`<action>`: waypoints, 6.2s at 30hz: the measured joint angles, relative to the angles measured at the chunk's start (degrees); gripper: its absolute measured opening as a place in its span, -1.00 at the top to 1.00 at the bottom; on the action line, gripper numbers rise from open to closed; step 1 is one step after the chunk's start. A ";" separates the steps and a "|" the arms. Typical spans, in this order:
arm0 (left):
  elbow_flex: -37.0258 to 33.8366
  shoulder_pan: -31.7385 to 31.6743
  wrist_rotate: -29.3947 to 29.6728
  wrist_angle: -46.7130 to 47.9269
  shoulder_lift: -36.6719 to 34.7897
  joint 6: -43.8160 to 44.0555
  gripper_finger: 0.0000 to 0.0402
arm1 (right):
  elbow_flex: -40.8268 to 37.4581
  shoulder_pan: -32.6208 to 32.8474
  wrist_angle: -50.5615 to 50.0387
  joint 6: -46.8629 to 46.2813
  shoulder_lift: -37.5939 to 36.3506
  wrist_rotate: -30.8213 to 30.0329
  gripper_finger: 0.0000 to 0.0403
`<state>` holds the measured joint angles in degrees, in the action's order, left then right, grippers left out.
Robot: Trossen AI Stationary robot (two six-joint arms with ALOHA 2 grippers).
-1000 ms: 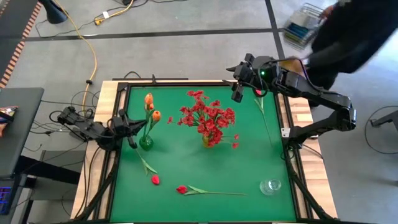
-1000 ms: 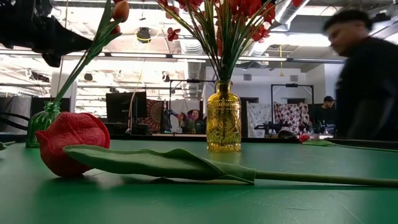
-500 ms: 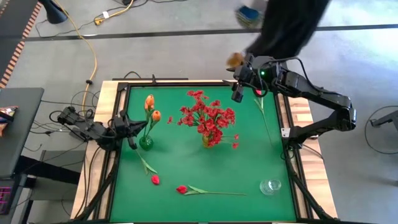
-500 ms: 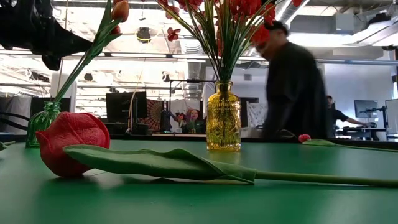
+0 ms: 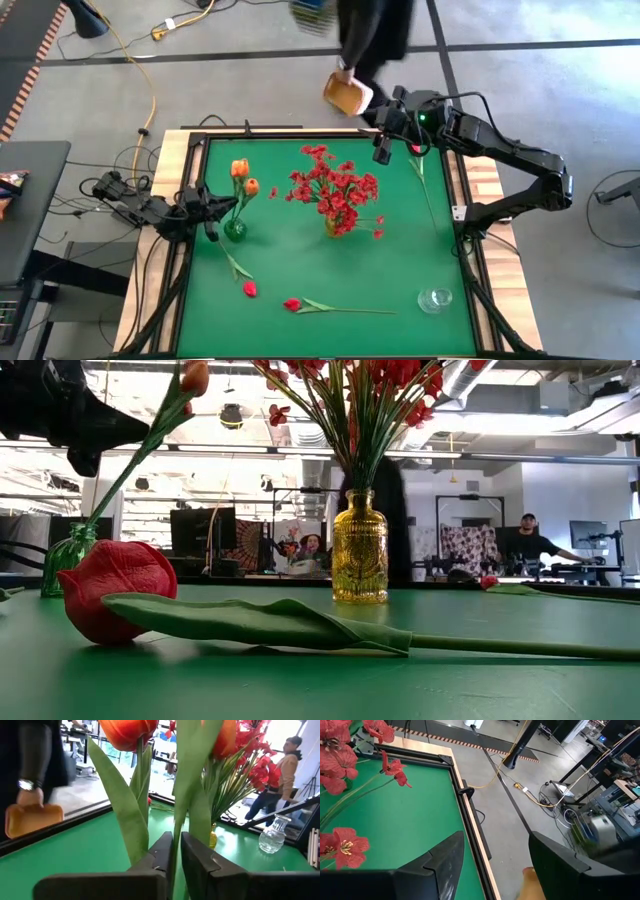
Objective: Sort flowers into vase by color
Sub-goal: Put the orange flower into the green vase, then put the top right red flower into the transparent vase
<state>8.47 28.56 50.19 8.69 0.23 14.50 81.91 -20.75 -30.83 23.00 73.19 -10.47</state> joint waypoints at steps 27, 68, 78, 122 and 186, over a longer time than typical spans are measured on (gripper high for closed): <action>12.79 0.01 -1.56 3.39 0.00 -3.96 0.39 | -0.02 0.00 0.00 0.04 0.00 -0.01 -0.24; 44.26 0.00 -16.75 0.02 41.52 -13.14 0.39 | -0.02 -2.26 -8.84 -16.49 -0.28 -5.08 -0.24; 44.35 0.00 -16.86 -3.46 43.09 -8.23 0.39 | -0.02 -8.10 -23.14 -31.28 0.17 -7.64 -0.24; 44.26 -0.04 -13.18 5.35 41.38 -4.12 0.39 | -47.74 -30.68 -5.20 -45.55 0.21 2.94 -0.22; 44.24 -0.04 -35.96 7.39 37.86 -5.26 0.39 | -24.48 25.84 12.89 -43.69 -32.83 -5.21 0.92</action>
<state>52.71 28.51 14.23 16.08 38.09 9.24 57.43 5.08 -17.94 -20.69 40.36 -15.68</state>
